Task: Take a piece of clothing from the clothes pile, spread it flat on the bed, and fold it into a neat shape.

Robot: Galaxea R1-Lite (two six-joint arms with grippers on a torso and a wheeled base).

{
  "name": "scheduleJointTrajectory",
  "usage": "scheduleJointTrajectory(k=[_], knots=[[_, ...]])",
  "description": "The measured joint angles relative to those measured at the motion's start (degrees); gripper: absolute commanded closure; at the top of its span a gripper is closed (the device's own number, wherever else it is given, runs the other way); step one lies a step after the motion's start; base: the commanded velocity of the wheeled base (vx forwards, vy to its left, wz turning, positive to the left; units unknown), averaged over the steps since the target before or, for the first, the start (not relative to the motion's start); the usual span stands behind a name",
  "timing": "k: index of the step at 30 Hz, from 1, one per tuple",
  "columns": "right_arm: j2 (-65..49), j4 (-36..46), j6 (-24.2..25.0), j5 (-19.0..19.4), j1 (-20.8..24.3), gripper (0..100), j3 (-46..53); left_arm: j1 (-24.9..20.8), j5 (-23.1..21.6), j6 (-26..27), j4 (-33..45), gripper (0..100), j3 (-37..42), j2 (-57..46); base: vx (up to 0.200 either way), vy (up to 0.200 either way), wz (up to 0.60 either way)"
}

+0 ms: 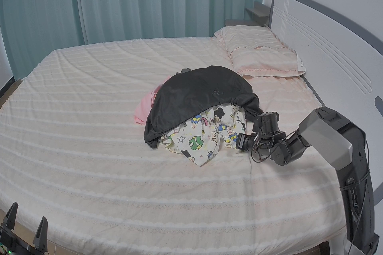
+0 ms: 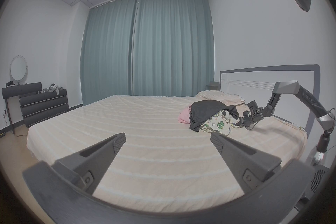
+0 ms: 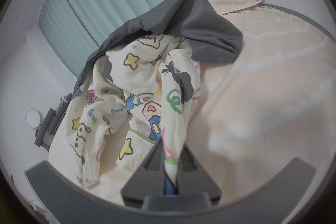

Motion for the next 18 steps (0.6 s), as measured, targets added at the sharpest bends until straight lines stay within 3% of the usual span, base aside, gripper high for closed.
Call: scheduleJointTrajectory(k=[8,18], knots=[[-5.88,-6.18,-3.27,0.22,-4.83,100,11.33,0.00,0.02,0.02,0.00,0,0.00,0.00,0.000,0.000,0.00],[-12.41,-11.17,-3.60,1.78,-5.74,100,23.78,0.00,0.02,0.00,0.00,0,0.00,0.00,0.000,0.000,0.00]])
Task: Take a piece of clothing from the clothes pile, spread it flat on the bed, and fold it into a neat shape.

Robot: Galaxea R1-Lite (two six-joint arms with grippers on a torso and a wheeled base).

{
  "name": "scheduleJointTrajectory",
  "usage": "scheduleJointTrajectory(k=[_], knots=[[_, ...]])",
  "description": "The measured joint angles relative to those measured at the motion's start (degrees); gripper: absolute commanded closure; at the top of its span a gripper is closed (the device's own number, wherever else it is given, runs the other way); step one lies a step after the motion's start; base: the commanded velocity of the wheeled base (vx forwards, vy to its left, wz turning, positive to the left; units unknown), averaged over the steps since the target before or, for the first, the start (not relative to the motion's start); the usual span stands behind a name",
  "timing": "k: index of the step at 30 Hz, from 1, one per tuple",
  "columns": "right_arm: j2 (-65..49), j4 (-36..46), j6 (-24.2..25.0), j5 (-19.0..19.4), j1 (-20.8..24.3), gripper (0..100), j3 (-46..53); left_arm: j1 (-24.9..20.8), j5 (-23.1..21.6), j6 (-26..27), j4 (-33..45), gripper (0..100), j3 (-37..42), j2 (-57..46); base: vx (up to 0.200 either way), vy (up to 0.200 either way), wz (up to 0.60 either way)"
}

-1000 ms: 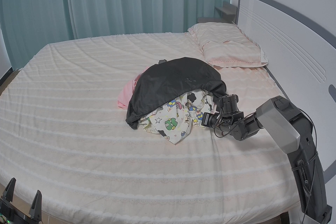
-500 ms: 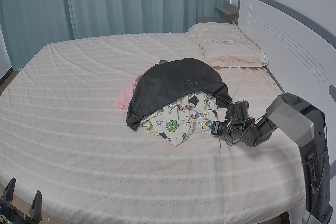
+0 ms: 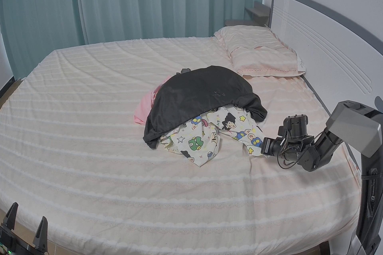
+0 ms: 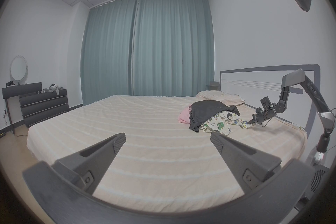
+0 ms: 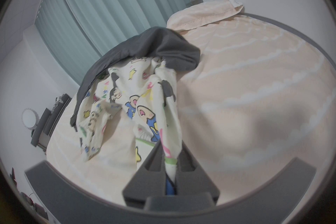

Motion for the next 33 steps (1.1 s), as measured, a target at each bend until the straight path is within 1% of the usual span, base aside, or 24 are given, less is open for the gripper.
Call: scheduleJointTrajectory(k=[3,8,15,20,24,28,31,33], knots=[[-2.06,-2.40,0.12,1.17,0.04,100,5.07,0.00,-0.02,0.00,0.00,0,0.00,0.00,0.000,0.000,0.00],[-6.42,-9.61,0.41,3.72,-0.35,100,17.15,0.00,0.00,0.00,0.00,0,0.00,0.00,0.000,0.000,0.00],[-13.70,-23.19,0.90,7.74,-0.44,100,36.83,0.00,-0.05,0.05,0.00,0,0.00,0.00,0.000,0.000,0.00],[-20.24,-32.02,2.74,10.69,0.44,100,48.98,0.00,-0.05,0.27,-0.07,0,0.00,0.00,0.000,0.000,0.00],[-26.87,-34.11,5.64,13.25,1.13,100,55.08,0.00,-0.02,0.82,-0.24,0,0.00,0.00,0.000,0.000,0.00],[-32.99,-33.55,8.41,14.31,1.62,100,57.11,-0.05,-0.21,1.11,-0.71,0,-0.02,0.04,0.000,0.000,0.00],[-36.49,-32.46,9.07,14.69,1.83,100,57.56,-0.17,-0.95,-0.02,-1.17,0,-2.43,1.35,0.000,0.000,0.00],[-38.64,-31.74,9.56,15.06,2.12,100,57.67,-0.40,-2.63,-0.06,-1.43,0,-5.32,3.36,0.000,0.000,0.00]])
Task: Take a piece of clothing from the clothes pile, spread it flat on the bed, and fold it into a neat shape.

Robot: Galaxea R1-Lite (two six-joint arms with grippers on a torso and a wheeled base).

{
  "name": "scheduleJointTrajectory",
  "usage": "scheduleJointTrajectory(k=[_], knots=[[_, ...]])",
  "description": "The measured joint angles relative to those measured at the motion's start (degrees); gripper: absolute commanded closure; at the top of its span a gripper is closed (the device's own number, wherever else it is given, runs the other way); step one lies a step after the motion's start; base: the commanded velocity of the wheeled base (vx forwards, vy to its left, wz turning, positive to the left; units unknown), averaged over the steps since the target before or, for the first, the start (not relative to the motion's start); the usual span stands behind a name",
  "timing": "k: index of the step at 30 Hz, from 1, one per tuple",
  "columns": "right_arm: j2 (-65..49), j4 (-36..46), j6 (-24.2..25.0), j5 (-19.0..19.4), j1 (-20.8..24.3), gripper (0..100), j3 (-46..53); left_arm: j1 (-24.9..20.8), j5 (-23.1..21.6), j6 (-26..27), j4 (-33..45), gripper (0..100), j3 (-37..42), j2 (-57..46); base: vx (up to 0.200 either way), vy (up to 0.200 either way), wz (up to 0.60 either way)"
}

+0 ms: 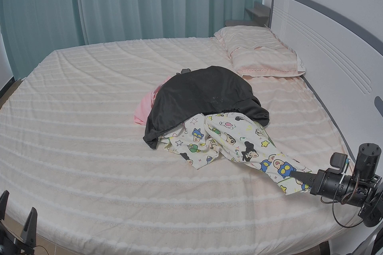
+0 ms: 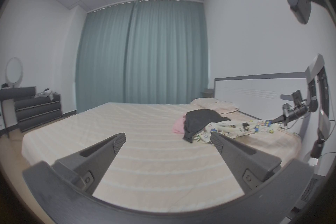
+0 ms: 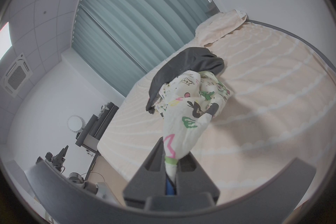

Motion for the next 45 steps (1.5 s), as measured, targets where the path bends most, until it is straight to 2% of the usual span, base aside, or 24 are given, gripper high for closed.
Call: scheduleJointTrajectory(k=[6,8,14,21,34,39,45], knots=[[-6.61,1.30,2.83,2.35,0.67,100,0.11,-1.71,-9.36,4.60,-1.55,0,-6.84,13.09,0.000,0.000,0.00],[-8.07,1.54,3.56,2.95,0.78,100,0.11,-2.47,-10.73,5.36,-2.32,0,-7.47,16.46,0.000,0.000,0.00],[-12.59,2.00,5.28,4.75,0.87,100,0.13,-8.64,-13.69,7.08,-9.19,0,-9.22,33.00,0.000,0.000,0.00],[-15.38,2.33,6.33,5.83,0.69,100,0.13,-15.79,-11.85,6.47,-22.71,0,-10.12,52.54,0.000,0.000,0.00],[-16.31,2.76,7.31,7.06,1.60,100,-2.54,-30.26,-3.21,-2.00,-52.77,0,-14.56,89.61,0.000,0.000,0.00],[-16.20,4.79,7.63,6.42,4.30,100,-7.11,-36.38,-0.28,-8.27,-60.95,0,-20.65,102.62,0.000,0.000,0.00],[-16.68,11.80,7.80,2.46,10.79,100,-14.25,-40.02,1.08,-11.76,-63.57,0,-28.59,111.25,0.000,0.000,0.00]])
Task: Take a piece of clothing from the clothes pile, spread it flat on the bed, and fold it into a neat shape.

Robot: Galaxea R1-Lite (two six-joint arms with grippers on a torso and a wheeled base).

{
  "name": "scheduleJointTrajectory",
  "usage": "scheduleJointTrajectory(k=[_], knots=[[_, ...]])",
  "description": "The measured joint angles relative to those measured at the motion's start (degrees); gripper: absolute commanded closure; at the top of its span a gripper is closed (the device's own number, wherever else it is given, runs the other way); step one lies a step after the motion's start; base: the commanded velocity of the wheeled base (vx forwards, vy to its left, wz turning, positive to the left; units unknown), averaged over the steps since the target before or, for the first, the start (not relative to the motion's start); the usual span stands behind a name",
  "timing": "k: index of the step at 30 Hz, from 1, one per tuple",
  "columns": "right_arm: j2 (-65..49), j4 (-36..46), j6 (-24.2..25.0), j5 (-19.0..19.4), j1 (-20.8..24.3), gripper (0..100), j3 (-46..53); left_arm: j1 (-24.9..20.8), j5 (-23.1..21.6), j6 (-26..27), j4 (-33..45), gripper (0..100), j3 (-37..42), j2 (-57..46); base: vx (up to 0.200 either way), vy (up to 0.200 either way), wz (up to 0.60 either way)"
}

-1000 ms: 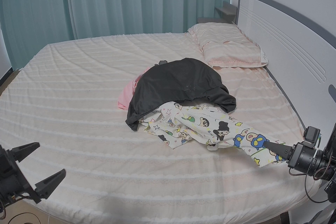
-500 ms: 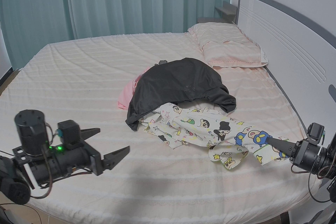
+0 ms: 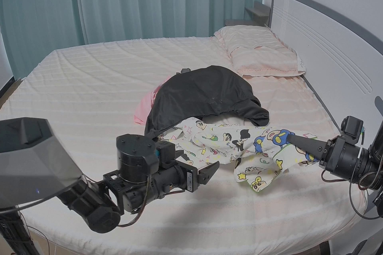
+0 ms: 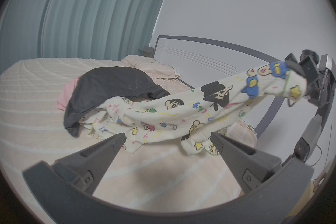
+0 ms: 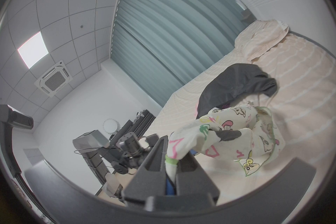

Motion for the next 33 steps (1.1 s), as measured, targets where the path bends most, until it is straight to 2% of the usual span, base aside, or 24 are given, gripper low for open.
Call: scheduleJointTrajectory(k=[3,8,19,28,33], knots=[[-0.50,2.89,0.06,-1.76,3.49,100,-2.27,-0.68,0.22,-0.44,-0.37,0,-3.21,3.01,0.000,0.000,0.00],[-1.01,3.88,0.13,-2.99,5.91,100,-4.46,-1.27,1.01,-2.06,-0.61,0,-7.45,6.67,0.000,0.000,0.00],[-1.93,3.96,0.11,-3.05,7.00,100,-5.22,-2.21,1.94,-4.51,-4.72,0,-11.50,9.79,0.000,0.000,0.00],[-1.73,4.10,0.13,-3.10,7.18,100,-5.71,-4.57,1.78,-4.44,-5.36,0,-7.53,9.92,0.000,0.000,0.00],[-1.85,4.07,0.09,-3.07,7.72,100,-5.84,-4.74,2.07,-4.49,-5.45,0,-8.55,9.76,0.000,0.000,0.00]])
